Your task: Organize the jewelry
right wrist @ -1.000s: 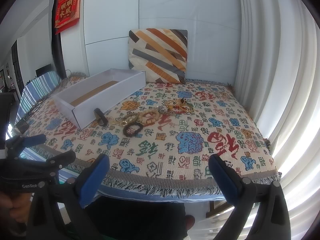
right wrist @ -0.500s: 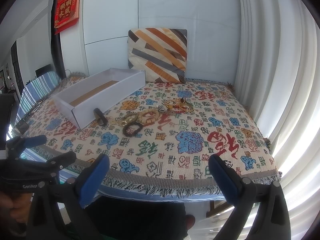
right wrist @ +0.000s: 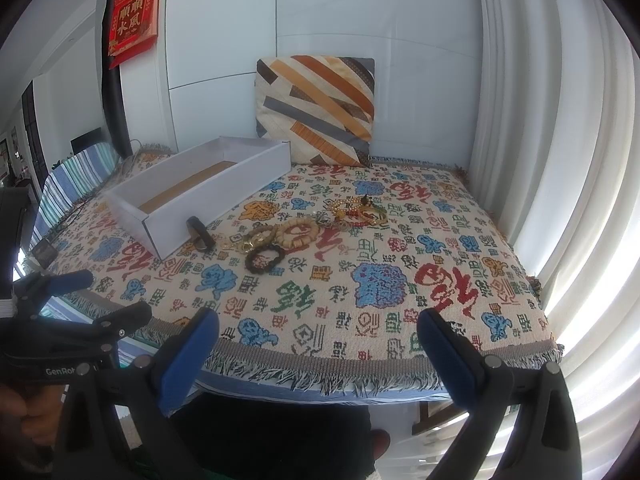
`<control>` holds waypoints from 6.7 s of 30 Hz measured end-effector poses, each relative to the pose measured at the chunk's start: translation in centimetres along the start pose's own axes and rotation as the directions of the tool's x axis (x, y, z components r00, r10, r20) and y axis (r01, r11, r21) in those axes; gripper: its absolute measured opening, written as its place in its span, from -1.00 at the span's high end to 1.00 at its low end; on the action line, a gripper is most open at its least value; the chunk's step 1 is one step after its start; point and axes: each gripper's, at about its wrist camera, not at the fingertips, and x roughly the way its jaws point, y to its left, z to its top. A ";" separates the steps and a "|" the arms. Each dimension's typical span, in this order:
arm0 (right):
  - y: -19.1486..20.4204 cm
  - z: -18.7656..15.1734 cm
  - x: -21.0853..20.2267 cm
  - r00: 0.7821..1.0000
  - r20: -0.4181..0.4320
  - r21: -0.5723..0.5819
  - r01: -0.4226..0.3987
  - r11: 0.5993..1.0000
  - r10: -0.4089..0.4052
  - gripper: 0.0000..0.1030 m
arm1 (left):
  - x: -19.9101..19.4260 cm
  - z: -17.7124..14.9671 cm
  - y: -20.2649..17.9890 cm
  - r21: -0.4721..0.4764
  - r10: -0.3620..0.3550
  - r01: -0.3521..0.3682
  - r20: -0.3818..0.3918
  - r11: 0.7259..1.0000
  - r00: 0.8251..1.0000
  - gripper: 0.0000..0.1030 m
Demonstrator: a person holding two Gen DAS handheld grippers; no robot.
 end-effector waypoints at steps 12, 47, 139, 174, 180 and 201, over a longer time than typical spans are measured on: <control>0.0 0.0 0.0 1.000 -0.001 0.000 -0.001 1.000 0.001 -0.97 | 0.1 0.0 0.4 -0.002 0.000 0.000 -0.007 1.000 1.000 -0.99; 0.2 -0.1 0.2 1.000 -0.003 0.003 -0.004 1.000 0.004 -0.97 | 0.1 0.4 1.0 -0.007 0.012 -0.012 -0.010 1.000 1.000 -0.99; -1.3 0.9 0.5 0.999 0.005 0.007 0.032 0.999 -0.032 -0.97 | 2.6 0.7 -1.0 0.094 -0.022 0.032 -0.106 0.995 0.994 -0.99; -4.5 3.1 19.6 0.933 -0.327 0.104 -0.121 0.987 0.149 -0.97 | 18.2 8.2 7.9 -0.139 -0.003 -0.058 -0.402 0.989 0.915 -0.99; -4.7 3.6 20.5 0.915 -0.359 0.105 -0.157 0.982 0.185 -0.97 | 20.5 11.3 10.0 -0.262 -0.013 -0.090 -0.368 0.961 0.930 -0.99; -21.5 15.9 36.4 0.860 -0.394 0.487 -0.103 0.867 0.324 -0.47 | 28.1 14.4 10.8 -0.289 0.054 -0.182 -0.401 0.940 0.915 0.57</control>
